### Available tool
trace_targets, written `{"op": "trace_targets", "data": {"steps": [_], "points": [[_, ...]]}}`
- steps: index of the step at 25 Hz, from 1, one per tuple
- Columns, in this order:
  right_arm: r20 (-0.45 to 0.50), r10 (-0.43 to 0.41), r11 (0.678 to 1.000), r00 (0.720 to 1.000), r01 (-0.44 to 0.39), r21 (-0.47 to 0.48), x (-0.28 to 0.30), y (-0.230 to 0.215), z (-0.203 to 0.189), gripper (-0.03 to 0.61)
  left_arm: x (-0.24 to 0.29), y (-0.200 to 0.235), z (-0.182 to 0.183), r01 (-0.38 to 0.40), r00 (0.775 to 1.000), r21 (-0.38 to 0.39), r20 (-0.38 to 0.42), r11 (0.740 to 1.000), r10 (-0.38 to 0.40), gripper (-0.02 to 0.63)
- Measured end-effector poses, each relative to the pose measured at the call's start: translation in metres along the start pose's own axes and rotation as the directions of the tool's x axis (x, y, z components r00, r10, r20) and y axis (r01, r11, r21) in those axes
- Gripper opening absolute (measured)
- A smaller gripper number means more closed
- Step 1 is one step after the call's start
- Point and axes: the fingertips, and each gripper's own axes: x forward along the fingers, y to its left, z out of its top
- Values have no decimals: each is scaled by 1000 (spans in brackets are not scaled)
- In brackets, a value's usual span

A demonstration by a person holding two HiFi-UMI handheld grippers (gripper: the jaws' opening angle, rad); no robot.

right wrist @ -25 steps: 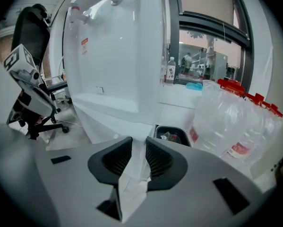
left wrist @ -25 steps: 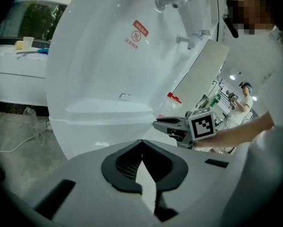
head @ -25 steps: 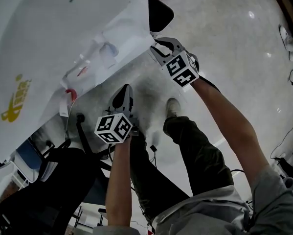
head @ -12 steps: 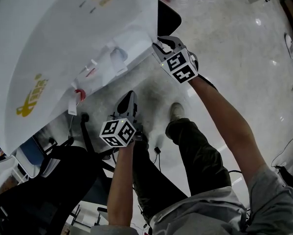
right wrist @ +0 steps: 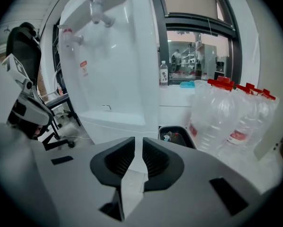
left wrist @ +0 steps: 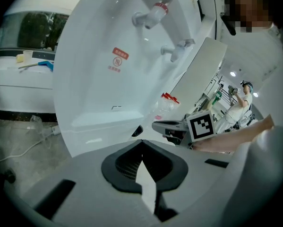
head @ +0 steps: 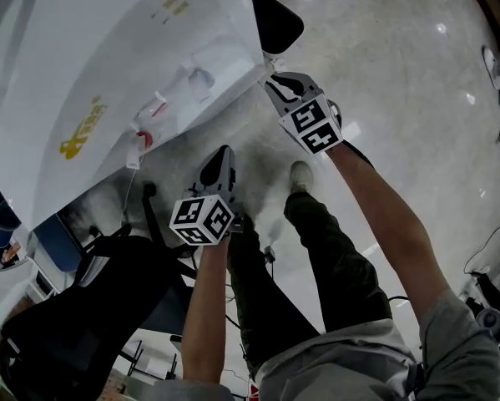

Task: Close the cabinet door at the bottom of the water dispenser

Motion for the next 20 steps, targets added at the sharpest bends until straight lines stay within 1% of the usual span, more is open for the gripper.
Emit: {"op": "trace_targets", "data": {"steps": [7,12,15,20], "points": [[46,-8,999,999,6,32,-62,4,5,29,-5,-48,21,34,999,78,-3,996,-34,8],[78,-28,996,997,21,82,-111,18,14,12,-23,-74,30,64,998,95,-7,993,-63,8],[92,-33,991,995,21,133,-141,32,22,11,-39,-92,39,73,997,107,-14,992,-72,8],[92,-41,979,995,22,205,-184,56,30,9,-64,-121,54,85,996,121,-29,989,-82,8]]}}
